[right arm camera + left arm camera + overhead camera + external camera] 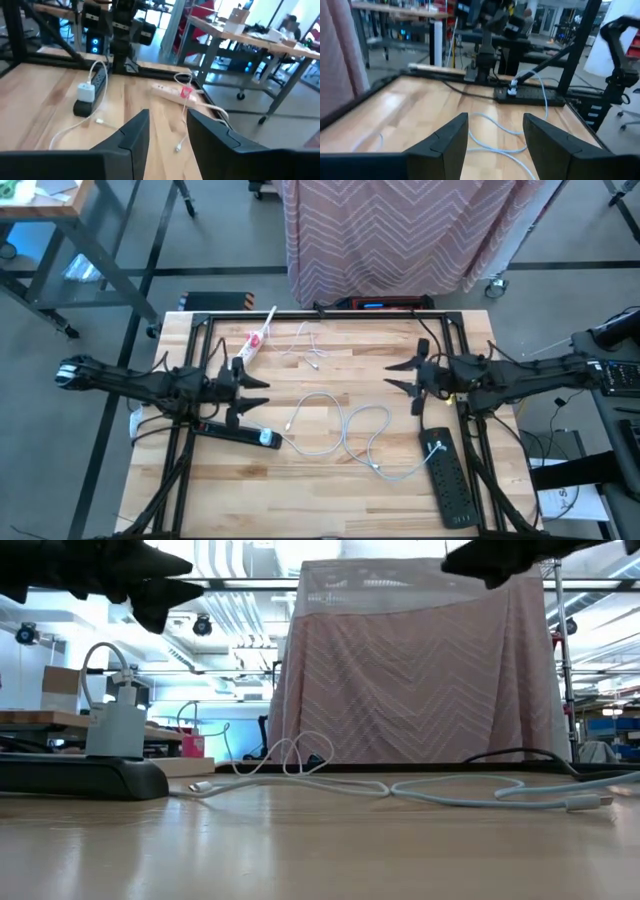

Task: Plug in charger cables
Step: Return to Home Position

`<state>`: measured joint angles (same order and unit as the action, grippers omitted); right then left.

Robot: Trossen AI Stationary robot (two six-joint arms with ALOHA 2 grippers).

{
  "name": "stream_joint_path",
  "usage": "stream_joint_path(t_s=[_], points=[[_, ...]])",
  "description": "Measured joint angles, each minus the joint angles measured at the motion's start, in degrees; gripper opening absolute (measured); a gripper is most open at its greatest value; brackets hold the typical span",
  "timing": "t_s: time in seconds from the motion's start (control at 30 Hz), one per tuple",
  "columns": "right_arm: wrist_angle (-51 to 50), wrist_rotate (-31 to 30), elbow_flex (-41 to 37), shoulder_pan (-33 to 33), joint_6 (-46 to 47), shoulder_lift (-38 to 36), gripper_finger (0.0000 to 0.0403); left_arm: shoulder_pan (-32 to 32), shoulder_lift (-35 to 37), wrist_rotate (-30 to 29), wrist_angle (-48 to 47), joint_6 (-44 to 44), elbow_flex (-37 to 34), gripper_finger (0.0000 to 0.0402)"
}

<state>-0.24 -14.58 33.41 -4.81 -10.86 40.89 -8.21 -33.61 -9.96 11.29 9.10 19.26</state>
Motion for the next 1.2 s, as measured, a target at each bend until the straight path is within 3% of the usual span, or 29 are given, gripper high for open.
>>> stream_joint_path(t_s=[0.1,0.37,0.83,0.93,1.03,1.2], points=[[-3.84,1.03,-0.04,0.15,1.58,-5.0,0.0119,0.0,3.64,0.0,0.16,-1.61,-0.8,0.018],[-7.04,11.79,-1.95,0.12,3.75,-18.32,0.011,0.0,13.5,0.0,-0.22,-4.17,-4.94,0.0178],[-6.51,15.29,-15.98,0.06,13.76,-40.91,0.0122,0.0,25.36,0.03,3.61,-3.61,-14.99,0.0159],[-1.54,15.22,-21.02,0.08,13.46,-40.67,0.0126,0.0,26.93,0.11,6.99,-3.64,-18.46,0.0162],[9.01,14.89,-25.37,0.08,12.14,-38.82,0.0129,-0.04,27.87,0.52,5.18,-3.58,-18.48,0.0168],[15.79,14.98,-31.02,0.08,12.62,-39.07,0.0122,-0.07,28.14,0.95,5.89,-4.09,-18.68,0.0177]])
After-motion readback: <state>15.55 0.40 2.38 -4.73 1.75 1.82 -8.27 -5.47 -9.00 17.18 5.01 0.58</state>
